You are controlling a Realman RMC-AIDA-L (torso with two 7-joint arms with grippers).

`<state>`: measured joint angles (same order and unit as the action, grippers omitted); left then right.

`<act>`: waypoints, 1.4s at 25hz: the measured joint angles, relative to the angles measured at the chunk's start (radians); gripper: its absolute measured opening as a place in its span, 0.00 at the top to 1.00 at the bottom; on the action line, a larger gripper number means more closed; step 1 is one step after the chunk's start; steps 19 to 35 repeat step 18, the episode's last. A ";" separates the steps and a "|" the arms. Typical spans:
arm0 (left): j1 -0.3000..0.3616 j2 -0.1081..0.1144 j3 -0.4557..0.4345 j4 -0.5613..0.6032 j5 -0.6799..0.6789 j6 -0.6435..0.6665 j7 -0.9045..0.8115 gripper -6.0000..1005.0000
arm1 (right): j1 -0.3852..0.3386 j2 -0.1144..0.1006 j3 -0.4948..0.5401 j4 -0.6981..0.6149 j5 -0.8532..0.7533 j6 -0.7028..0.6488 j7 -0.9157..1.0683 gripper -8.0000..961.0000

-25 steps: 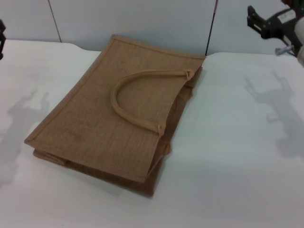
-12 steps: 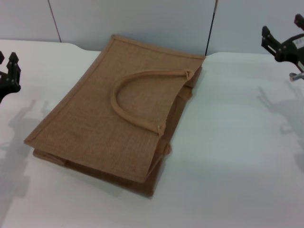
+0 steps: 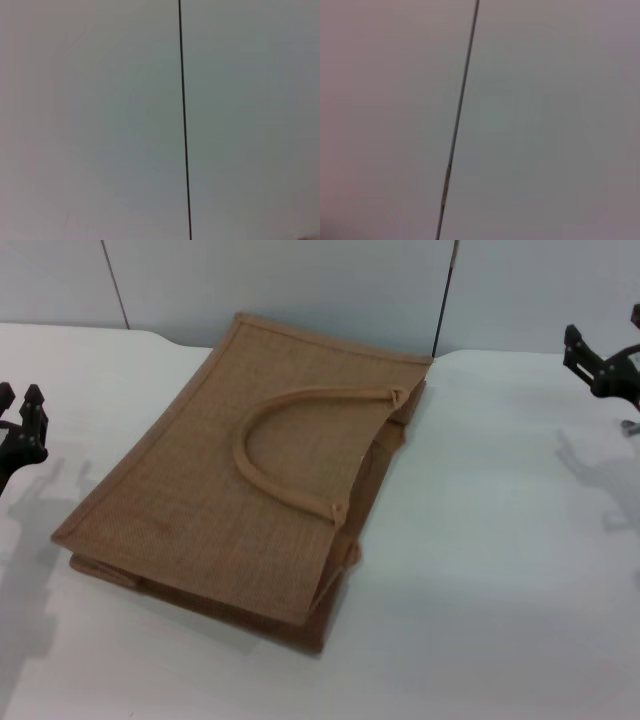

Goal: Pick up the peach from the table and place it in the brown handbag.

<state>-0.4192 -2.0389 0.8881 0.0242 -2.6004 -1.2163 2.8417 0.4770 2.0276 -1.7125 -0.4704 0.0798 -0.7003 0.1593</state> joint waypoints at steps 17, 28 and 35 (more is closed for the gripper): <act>-0.024 -0.003 0.000 -0.026 -0.003 0.014 0.002 0.68 | 0.087 -0.003 0.078 0.254 0.000 -0.035 0.013 0.10; -0.026 -0.003 0.000 -0.027 -0.003 0.017 0.002 0.68 | 0.097 -0.003 0.089 0.275 0.000 -0.035 0.013 0.10; -0.026 -0.003 0.000 -0.027 -0.003 0.017 0.002 0.68 | 0.097 -0.003 0.089 0.275 0.000 -0.035 0.013 0.10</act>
